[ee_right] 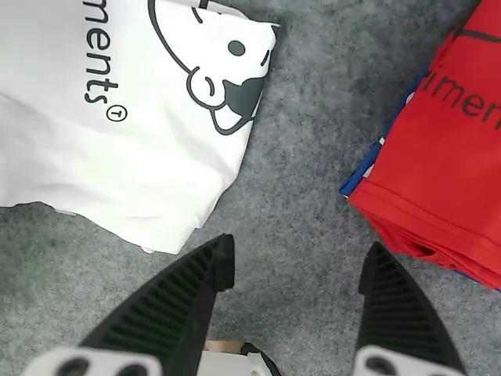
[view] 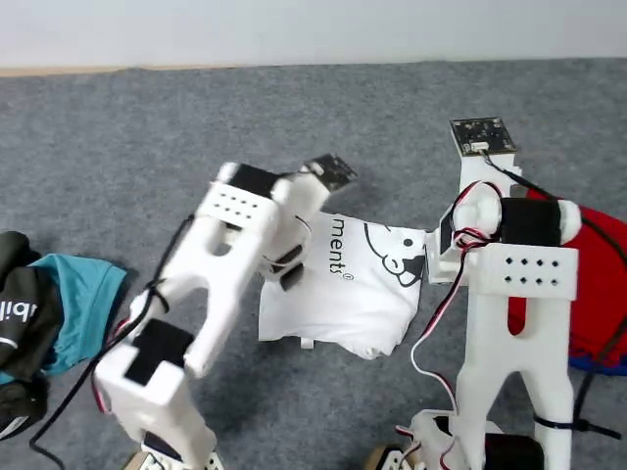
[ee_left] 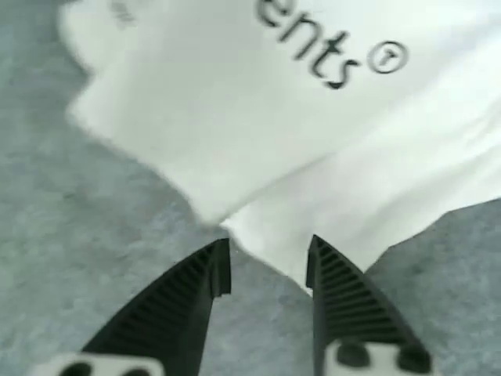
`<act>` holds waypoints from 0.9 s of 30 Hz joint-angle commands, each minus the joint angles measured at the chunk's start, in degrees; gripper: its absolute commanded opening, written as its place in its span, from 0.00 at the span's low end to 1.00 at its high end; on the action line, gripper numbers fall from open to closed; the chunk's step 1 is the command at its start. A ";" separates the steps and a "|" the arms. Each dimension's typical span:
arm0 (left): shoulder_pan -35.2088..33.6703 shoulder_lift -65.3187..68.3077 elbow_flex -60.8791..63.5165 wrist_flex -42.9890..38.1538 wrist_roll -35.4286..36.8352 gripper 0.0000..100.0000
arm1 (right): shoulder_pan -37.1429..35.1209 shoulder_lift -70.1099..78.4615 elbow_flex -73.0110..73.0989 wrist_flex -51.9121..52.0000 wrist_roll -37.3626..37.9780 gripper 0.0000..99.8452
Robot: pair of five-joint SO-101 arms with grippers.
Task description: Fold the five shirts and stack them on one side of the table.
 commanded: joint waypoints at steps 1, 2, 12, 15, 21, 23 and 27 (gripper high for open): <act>0.62 2.02 -0.75 -0.44 0.53 0.19 | -0.22 -2.42 -0.44 0.31 -0.53 0.27; 0.53 2.90 -0.75 -0.26 0.44 0.19 | -0.22 -2.42 -0.44 0.40 -0.53 0.27; 0.62 4.75 -0.40 9.14 -6.68 0.13 | -0.22 -2.42 -0.44 0.31 -0.53 0.27; 0.35 4.75 -0.40 9.76 -7.12 0.11 | -0.22 -2.42 -0.44 0.31 -0.53 0.27; 0.35 4.75 -2.15 8.09 -6.77 0.11 | -0.22 -2.42 -0.44 0.31 -0.53 0.27; 0.35 4.75 -4.00 7.82 -5.89 0.11 | -0.22 -2.42 -0.44 0.31 -0.53 0.27; 0.70 4.84 -7.52 7.74 -3.78 0.15 | -0.22 -2.33 -0.44 0.31 -0.53 0.27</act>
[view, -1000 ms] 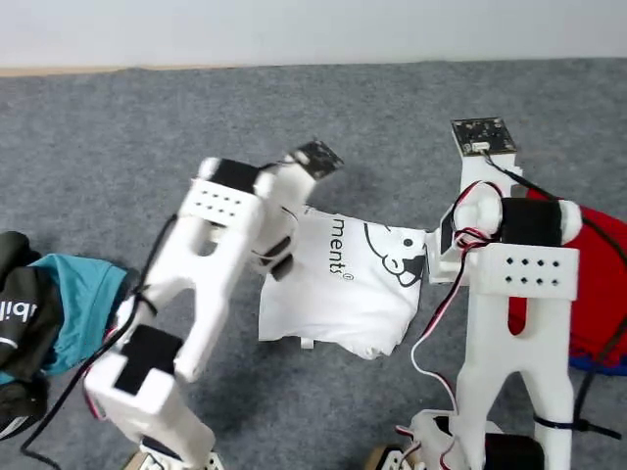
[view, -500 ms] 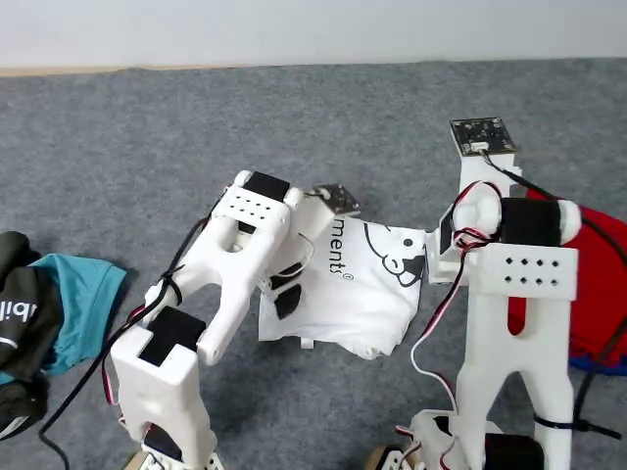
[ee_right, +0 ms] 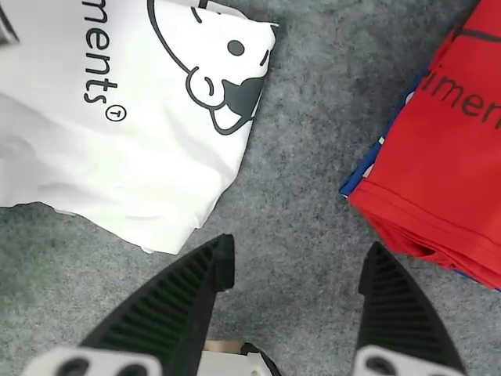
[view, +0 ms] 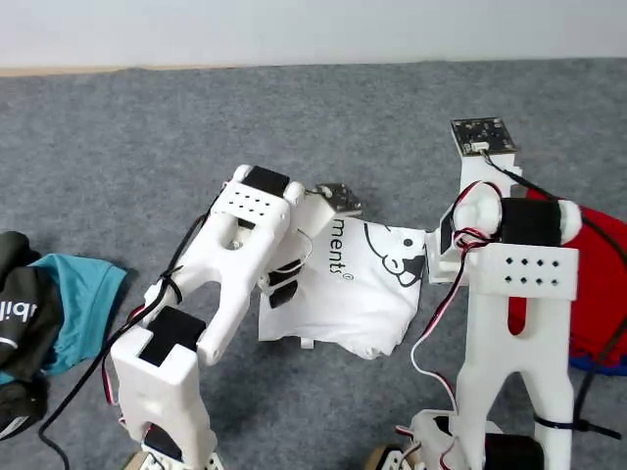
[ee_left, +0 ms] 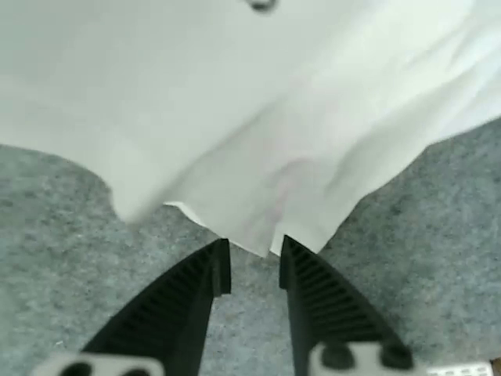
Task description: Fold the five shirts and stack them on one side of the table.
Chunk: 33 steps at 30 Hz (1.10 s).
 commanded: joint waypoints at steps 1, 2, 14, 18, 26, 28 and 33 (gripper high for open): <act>0.70 -0.09 -3.74 -0.53 1.49 0.16 | -0.31 -2.33 -0.44 0.31 -0.53 0.27; 1.14 0.00 -3.82 -0.53 1.49 0.16 | -0.31 -2.33 -0.44 0.31 -0.53 0.27; 3.34 0.18 0.48 -0.44 1.32 0.13 | -0.31 -2.33 -0.44 0.31 -0.53 0.27; 3.25 0.00 2.51 -0.09 0.00 0.04 | -0.31 -2.33 -0.44 0.31 -0.53 0.27; 2.02 -0.44 5.67 2.29 -4.04 0.02 | -0.31 -2.33 -0.44 0.31 -0.44 0.27; 1.14 -0.44 6.46 2.29 -4.57 0.01 | -0.31 -2.33 -0.44 0.31 -0.44 0.27; 0.00 -0.44 11.12 3.25 -9.58 0.01 | -0.31 -2.33 -0.44 0.31 -0.44 0.27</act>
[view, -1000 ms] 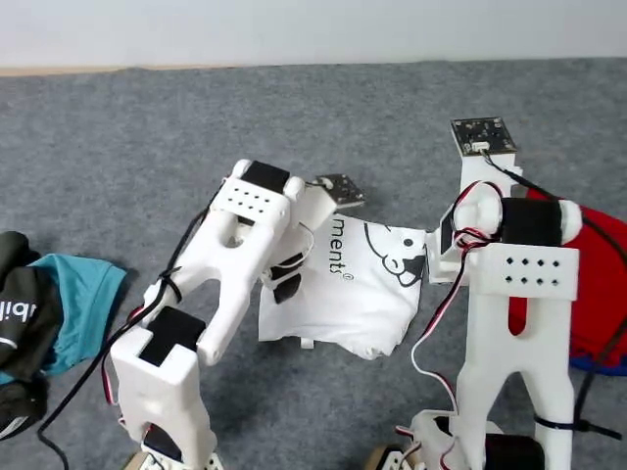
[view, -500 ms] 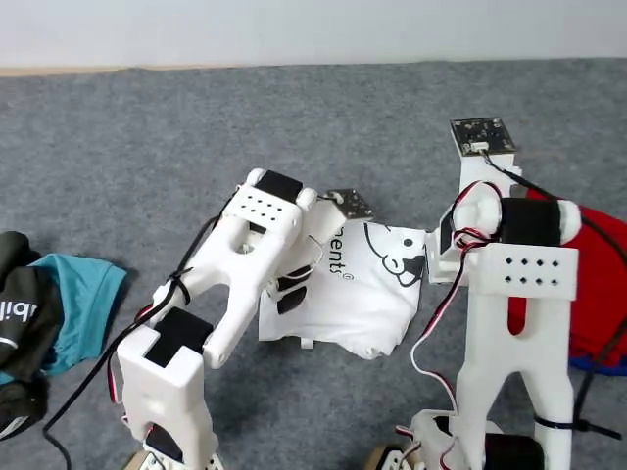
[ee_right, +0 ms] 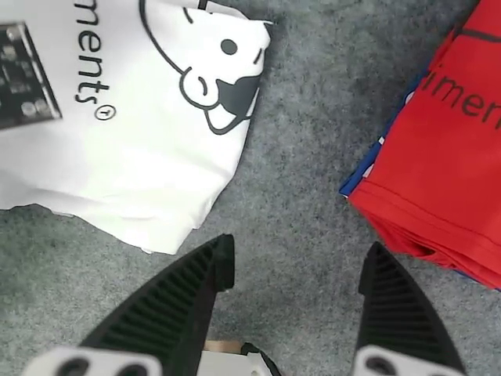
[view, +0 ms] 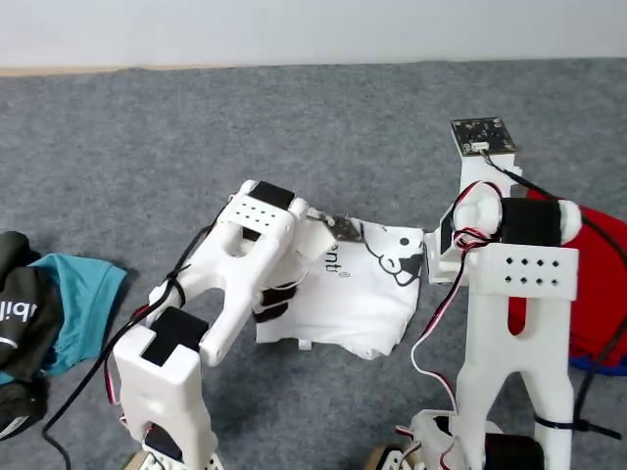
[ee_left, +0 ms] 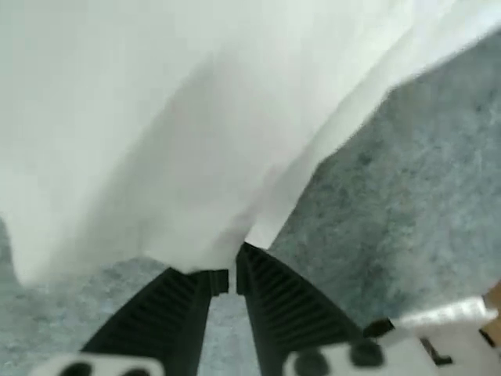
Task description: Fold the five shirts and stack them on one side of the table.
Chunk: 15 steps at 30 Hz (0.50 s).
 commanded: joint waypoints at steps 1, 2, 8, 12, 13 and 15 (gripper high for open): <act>-0.97 -0.97 2.77 1.32 -2.90 0.01 | -0.31 -2.33 -0.44 0.31 -0.44 0.27; -1.14 -0.97 3.74 1.32 -3.52 0.01 | -0.31 -2.33 -0.44 0.31 -0.44 0.27; -1.93 -0.97 6.20 0.79 -5.54 0.01 | -0.31 -2.33 -0.44 0.22 -0.44 0.27; -1.93 -0.97 5.67 -0.44 -5.27 0.06 | -0.31 -2.33 -0.44 0.22 -0.44 0.27; -2.11 -1.14 5.58 -0.97 -5.19 0.08 | -0.31 -2.33 -0.44 0.22 -0.44 0.27; -2.73 -2.73 5.58 -1.58 -5.10 0.11 | -0.31 -2.33 -0.44 0.22 -0.44 0.27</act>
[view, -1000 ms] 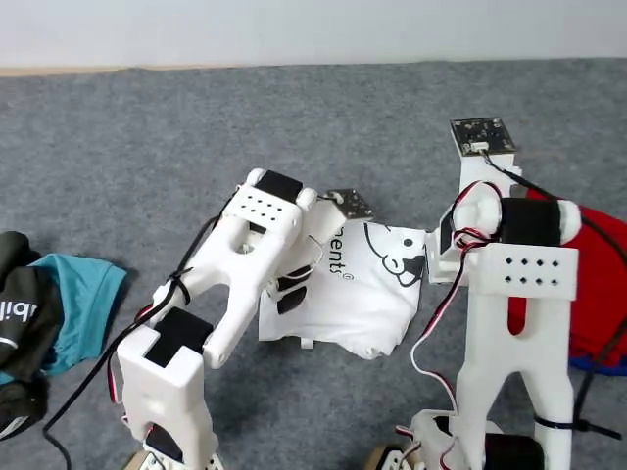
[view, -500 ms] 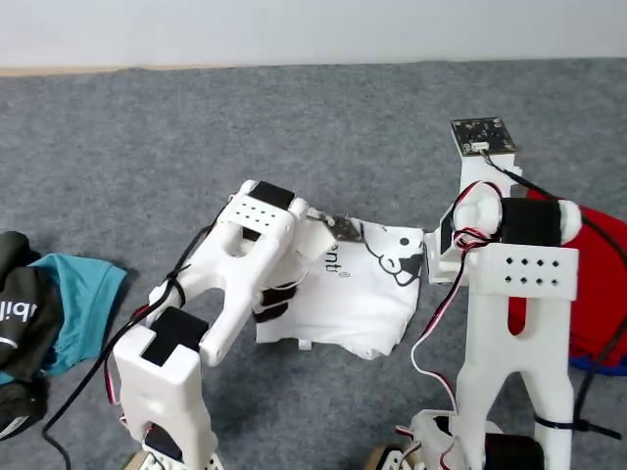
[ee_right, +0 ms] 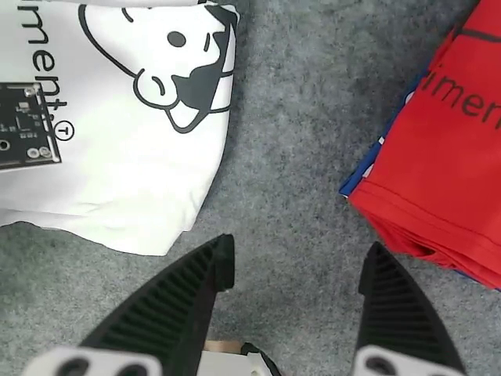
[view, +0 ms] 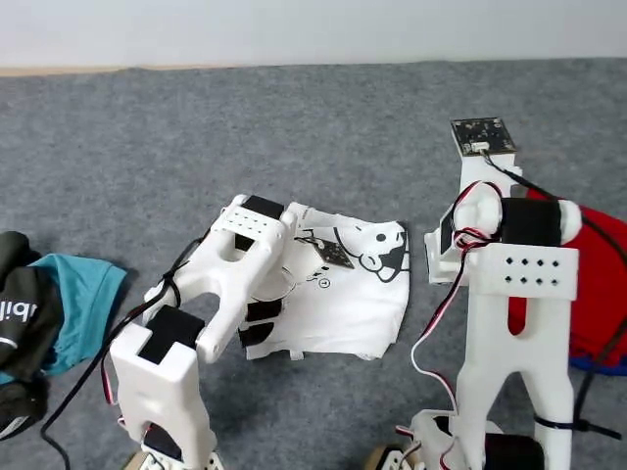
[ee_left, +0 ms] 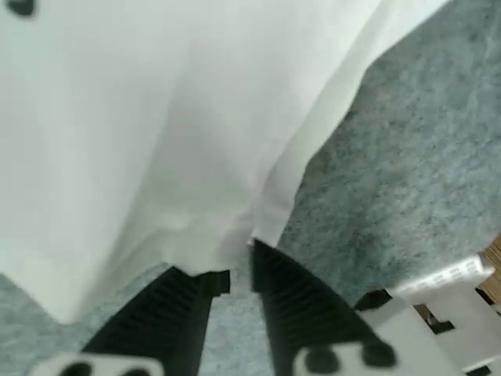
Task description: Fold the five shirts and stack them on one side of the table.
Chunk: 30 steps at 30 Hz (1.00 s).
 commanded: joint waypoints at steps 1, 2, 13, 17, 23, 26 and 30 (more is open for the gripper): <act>-1.14 -4.13 -0.48 -1.58 0.09 0.13 | -0.31 -2.33 -0.44 0.22 -0.44 0.27; -1.41 -5.63 -0.48 -1.85 0.62 0.13 | -0.31 -2.33 -0.44 0.22 -0.44 0.27; -9.23 -26.64 -0.48 -2.64 1.85 0.17 | -1.71 2.59 -1.58 -0.66 -0.35 0.27; -15.12 -30.59 -0.13 -7.65 6.24 0.14 | -6.37 5.05 -3.52 -3.38 -0.26 0.26; -10.20 -26.02 -0.13 -9.32 12.04 0.00 | -10.15 14.37 -3.52 -15.16 0.00 0.06; -5.80 -22.68 -0.13 -9.76 16.26 0.01 | -10.15 20.26 -3.52 -21.76 0.00 0.02; -0.97 -18.81 -0.13 -12.22 19.16 0.01 | -9.27 28.97 -3.60 -28.09 0.09 0.01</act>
